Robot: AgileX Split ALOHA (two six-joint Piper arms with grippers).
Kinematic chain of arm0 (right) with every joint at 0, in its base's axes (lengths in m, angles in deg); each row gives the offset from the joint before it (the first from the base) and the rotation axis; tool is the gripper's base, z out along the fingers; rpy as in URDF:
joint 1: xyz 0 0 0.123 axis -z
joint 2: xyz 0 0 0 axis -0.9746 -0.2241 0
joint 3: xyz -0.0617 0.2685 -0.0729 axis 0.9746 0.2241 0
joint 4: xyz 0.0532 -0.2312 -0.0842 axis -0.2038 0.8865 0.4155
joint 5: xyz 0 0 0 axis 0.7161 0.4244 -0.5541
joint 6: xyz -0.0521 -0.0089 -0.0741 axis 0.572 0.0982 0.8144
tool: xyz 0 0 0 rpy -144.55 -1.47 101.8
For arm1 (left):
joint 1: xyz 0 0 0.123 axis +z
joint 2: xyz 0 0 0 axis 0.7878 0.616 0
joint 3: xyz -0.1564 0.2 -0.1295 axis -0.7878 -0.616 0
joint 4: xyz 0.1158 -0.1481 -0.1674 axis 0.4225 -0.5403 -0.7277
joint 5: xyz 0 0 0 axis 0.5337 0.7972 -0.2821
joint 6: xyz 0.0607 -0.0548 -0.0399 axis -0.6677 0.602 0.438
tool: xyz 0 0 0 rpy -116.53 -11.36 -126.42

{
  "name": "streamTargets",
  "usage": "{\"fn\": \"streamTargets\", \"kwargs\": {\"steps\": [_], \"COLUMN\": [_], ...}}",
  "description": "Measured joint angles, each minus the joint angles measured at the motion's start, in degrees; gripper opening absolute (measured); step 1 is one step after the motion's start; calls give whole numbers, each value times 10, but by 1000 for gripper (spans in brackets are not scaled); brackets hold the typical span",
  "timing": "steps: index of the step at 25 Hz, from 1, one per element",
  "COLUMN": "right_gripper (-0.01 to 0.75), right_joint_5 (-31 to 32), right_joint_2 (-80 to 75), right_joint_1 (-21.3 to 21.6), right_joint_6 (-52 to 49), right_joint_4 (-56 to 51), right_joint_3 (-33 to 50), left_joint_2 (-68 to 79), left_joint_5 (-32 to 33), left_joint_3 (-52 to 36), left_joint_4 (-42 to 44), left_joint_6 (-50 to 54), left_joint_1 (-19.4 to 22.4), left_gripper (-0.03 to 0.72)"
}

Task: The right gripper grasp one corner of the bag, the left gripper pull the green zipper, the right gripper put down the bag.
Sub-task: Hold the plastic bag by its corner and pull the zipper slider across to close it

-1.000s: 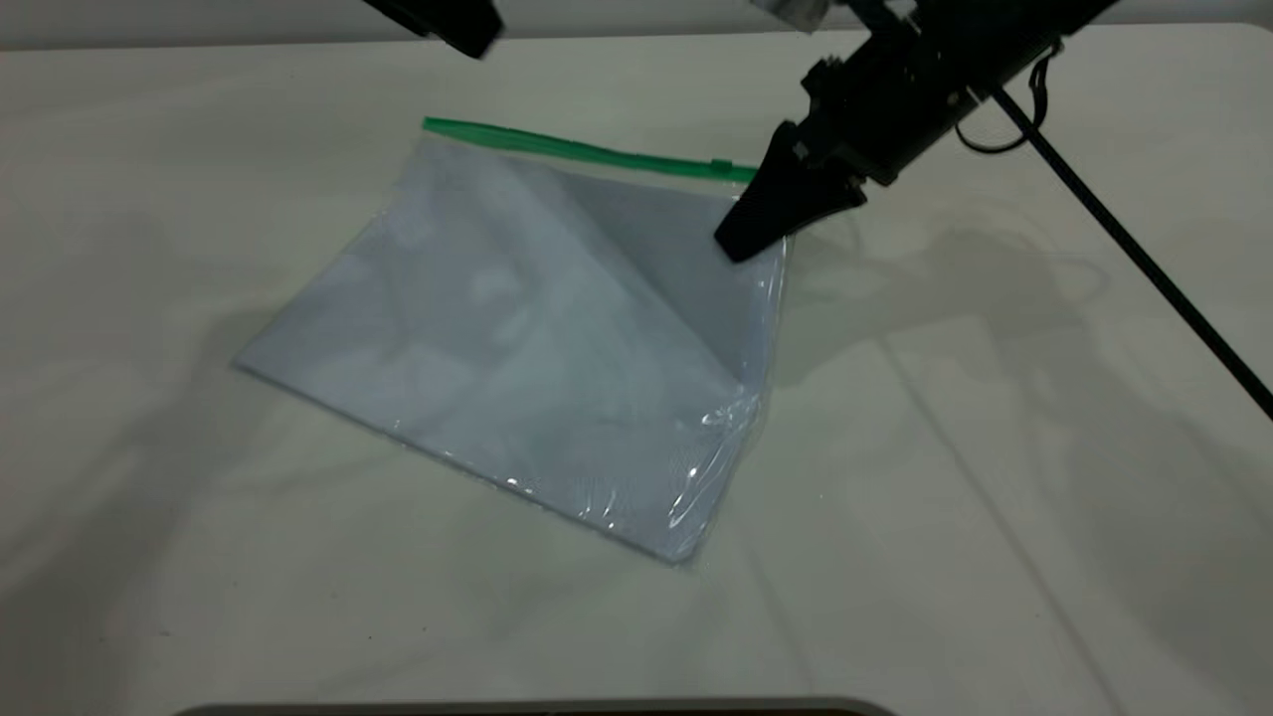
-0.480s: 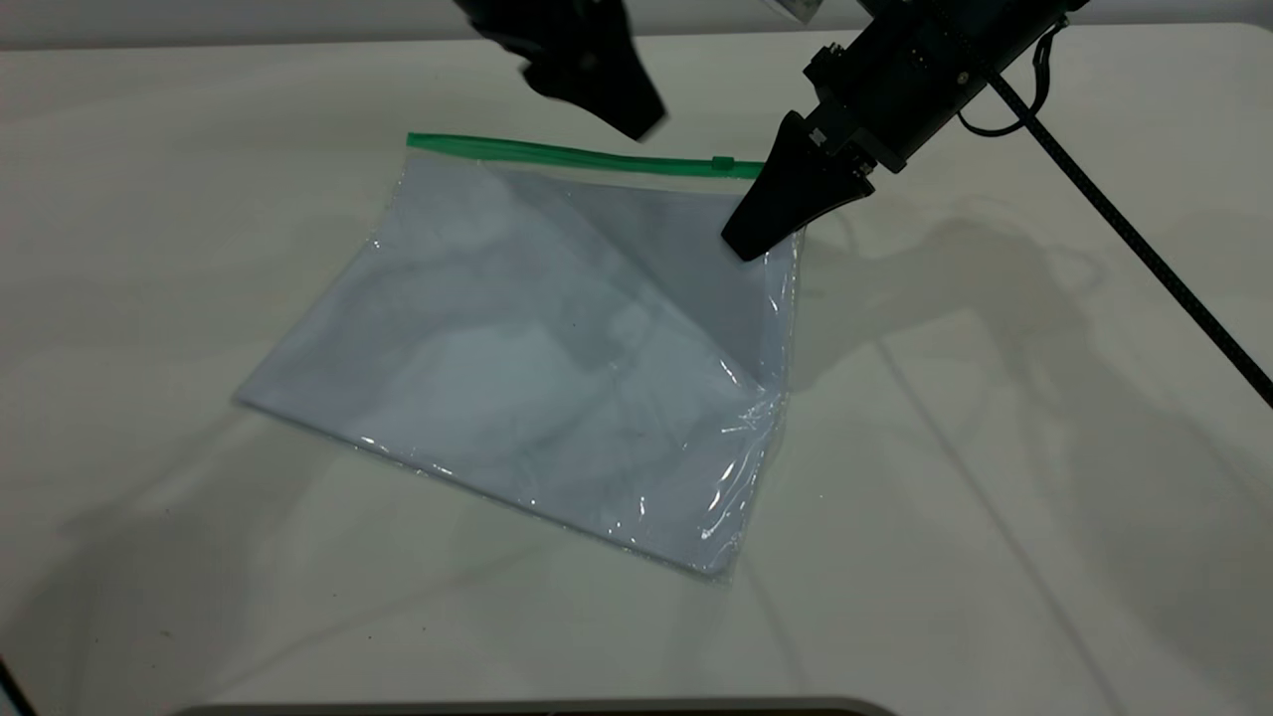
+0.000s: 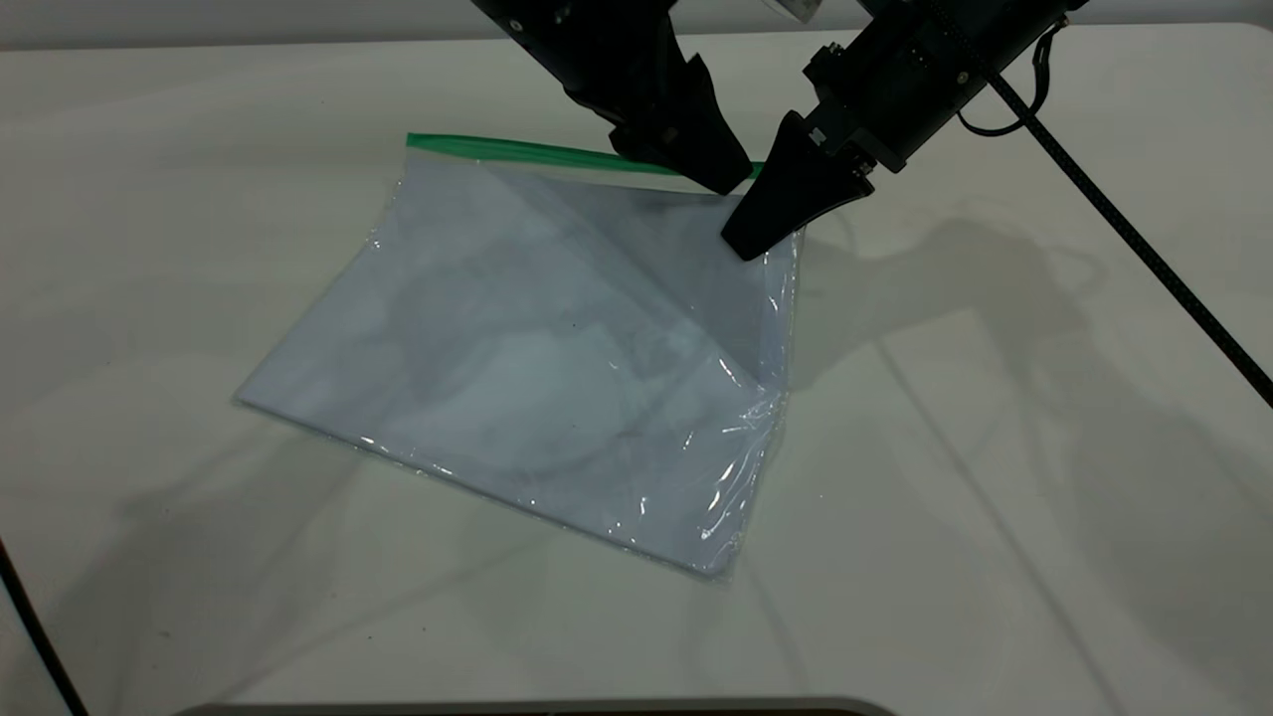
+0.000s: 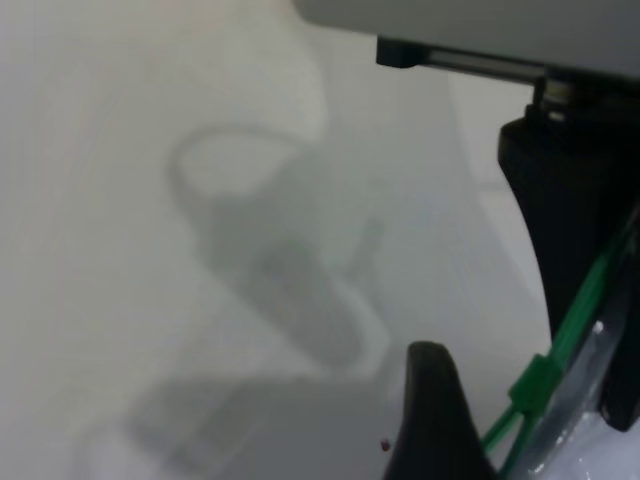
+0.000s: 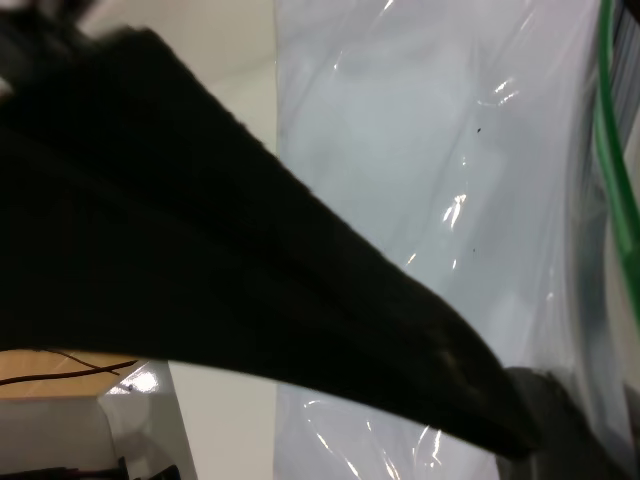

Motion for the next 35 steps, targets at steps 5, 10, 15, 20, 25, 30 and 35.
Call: {"fn": "streamTargets", "kwargs": {"steps": [5, 10, 15, 20, 25, 30, 35], "right_gripper": [36, 36, 36, 36, 36, 36, 36], "right_joint_5": [-6, -5, -4, -4, -6, -7, -8], "right_joint_2": [-1, -1, -1, -1, -1, -1, -1], "right_joint_1": [0, 0, 0, 0, 0, 0, 0], "right_joint_6": [0, 0, 0, 0, 0, 0, 0], "right_joint_4": [9, 11, 10, 10, 10, 10, 10], "right_joint_3": [0, 0, -1, -1, -1, -1, -1], "left_joint_2": [23, 34, 35, 35, 35, 35, 35], "left_joint_5": [-5, -6, -3, 1, 5, 7, 7], "left_joint_3": [15, 27, 28, 28, 28, 28, 28], "left_joint_4": [-27, -47, -50, -49, -49, -48, -42], "left_joint_6": [-14, -18, -18, -18, -18, -19, -21], "left_joint_1": [-2, -3, -4, -5, -6, -6, -6], "left_gripper": [539, 498, 436, 334, 227, 141, 82]}}
